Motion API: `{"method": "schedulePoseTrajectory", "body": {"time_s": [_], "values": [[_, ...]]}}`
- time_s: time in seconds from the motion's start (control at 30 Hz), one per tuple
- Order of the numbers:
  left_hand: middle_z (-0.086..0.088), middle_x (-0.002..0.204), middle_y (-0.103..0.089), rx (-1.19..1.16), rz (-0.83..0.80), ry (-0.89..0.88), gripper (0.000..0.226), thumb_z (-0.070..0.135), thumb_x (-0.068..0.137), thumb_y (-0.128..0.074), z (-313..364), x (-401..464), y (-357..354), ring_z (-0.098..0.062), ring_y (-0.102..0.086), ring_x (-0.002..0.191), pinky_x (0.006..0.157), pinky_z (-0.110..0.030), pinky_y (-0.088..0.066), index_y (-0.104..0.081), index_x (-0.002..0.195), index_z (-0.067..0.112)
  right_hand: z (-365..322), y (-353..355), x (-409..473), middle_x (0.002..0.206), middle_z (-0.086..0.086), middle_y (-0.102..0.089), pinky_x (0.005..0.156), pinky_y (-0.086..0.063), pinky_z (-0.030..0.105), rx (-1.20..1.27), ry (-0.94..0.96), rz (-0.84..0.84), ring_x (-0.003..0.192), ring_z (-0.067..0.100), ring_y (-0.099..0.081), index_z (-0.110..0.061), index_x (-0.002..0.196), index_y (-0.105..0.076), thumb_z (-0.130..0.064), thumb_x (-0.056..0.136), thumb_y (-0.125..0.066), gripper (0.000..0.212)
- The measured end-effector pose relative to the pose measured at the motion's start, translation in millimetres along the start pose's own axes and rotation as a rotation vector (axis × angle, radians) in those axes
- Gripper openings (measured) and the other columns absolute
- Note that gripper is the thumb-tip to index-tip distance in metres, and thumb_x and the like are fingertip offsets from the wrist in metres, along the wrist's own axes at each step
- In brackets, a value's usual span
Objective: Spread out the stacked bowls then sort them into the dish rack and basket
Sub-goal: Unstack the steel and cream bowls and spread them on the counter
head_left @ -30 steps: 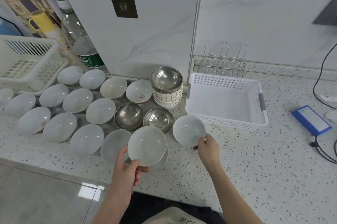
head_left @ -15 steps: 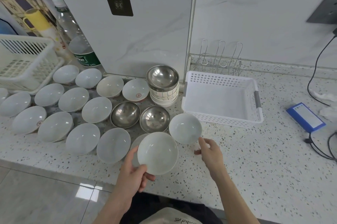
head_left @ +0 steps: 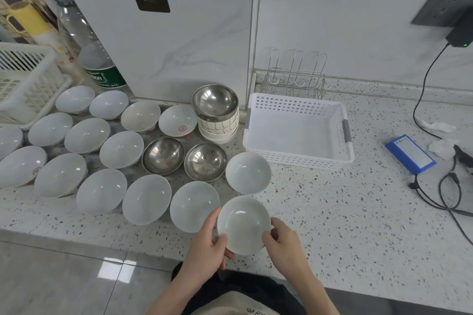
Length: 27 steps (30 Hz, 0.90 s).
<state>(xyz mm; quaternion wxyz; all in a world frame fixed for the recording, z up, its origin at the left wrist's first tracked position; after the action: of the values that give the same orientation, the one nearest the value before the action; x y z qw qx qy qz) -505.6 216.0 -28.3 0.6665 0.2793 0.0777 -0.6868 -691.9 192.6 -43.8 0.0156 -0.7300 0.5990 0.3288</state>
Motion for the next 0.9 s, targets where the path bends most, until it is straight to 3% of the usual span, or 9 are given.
{"method": "schedulePoseTrajectory", "body": {"time_s": [0.2,0.3,0.4,0.47,0.6,0.77,0.9], "values": [[-0.004,0.078,-0.071,0.09,0.011,-0.009,0.063,0.016,0.099,-0.052,-2,10,-2,-0.013,-0.07,0.066,0.049,-0.022,-0.052,-0.026,0.149,0.044,1,-3,11,0.073,0.001,-0.066,0.043,-0.035,0.011,-0.07,0.011,0.016,0.049,0.002,-0.047,-0.025,0.11,-0.06,-0.015,0.091,-0.049,0.024],[0.001,0.09,-0.07,0.135,-0.03,-0.007,0.068,0.023,0.096,-0.057,-1,13,-5,-0.007,-0.07,0.071,0.052,-0.023,-0.053,-0.023,0.151,0.043,1,-2,12,0.068,0.002,-0.061,0.041,-0.033,0.013,-0.05,0.019,0.021,0.043,0.001,-0.044,-0.022,0.105,-0.061,-0.012,0.091,-0.048,0.022],[0.01,0.1,-0.069,0.273,-0.03,-0.025,0.075,0.034,0.092,-0.06,-1,18,-5,-0.009,-0.07,0.077,0.069,-0.03,-0.058,-0.017,0.152,0.043,-1,-2,12,0.069,0.008,-0.061,0.041,-0.033,0.014,-0.045,0.028,0.017,0.042,0.002,-0.042,-0.025,0.101,-0.06,-0.011,0.091,-0.047,0.021],[0.012,0.105,-0.067,0.326,-0.025,-0.03,0.079,0.039,0.09,-0.06,-1,19,-4,-0.007,-0.068,0.078,0.075,-0.026,-0.056,-0.014,0.154,0.041,-2,-4,13,0.073,0.012,-0.064,0.043,-0.034,0.015,-0.066,0.036,0.011,0.045,0.004,-0.042,-0.028,0.101,-0.058,-0.012,0.091,-0.048,0.021],[0.009,0.064,-0.054,0.457,-0.045,-0.019,0.085,0.045,0.091,-0.055,-4,20,-5,-0.001,-0.056,0.056,0.055,-0.015,-0.041,0.0,0.156,0.043,-1,-6,14,0.073,0.012,-0.065,0.044,-0.034,0.018,-0.087,0.035,0.011,0.047,0.005,-0.041,-0.026,0.095,-0.058,-0.013,0.091,-0.048,0.017],[0.005,0.059,-0.053,0.569,-0.069,-0.038,0.087,0.046,0.093,-0.051,-6,27,-5,-0.006,-0.056,0.054,0.057,-0.024,-0.05,0.01,0.154,0.043,1,-7,14,0.065,0.005,-0.056,0.047,-0.032,0.022,-0.07,0.035,0.021,0.049,0.009,-0.039,-0.021,0.091,-0.06,-0.012,0.091,-0.048,0.014],[0.005,0.055,-0.049,0.605,-0.065,-0.041,0.085,0.048,0.093,-0.049,-6,29,-3,-0.005,-0.051,0.049,0.048,-0.019,-0.041,0.01,0.154,0.042,2,-7,14,0.057,-0.002,-0.047,0.044,-0.029,0.02,-0.062,0.034,0.033,0.042,0.005,-0.035,-0.022,0.087,-0.059,-0.014,0.091,-0.048,0.014]]}}
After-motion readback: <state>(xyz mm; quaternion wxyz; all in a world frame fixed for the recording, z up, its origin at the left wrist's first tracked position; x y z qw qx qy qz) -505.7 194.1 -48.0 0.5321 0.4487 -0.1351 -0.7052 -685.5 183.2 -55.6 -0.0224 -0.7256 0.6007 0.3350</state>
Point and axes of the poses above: each hand's wrist, its own x-axis towards the middle knuckle, its own y-axis out of the back of the hand, z = x × y, the point moved 5 cm from there along x, towards the middle knuckle
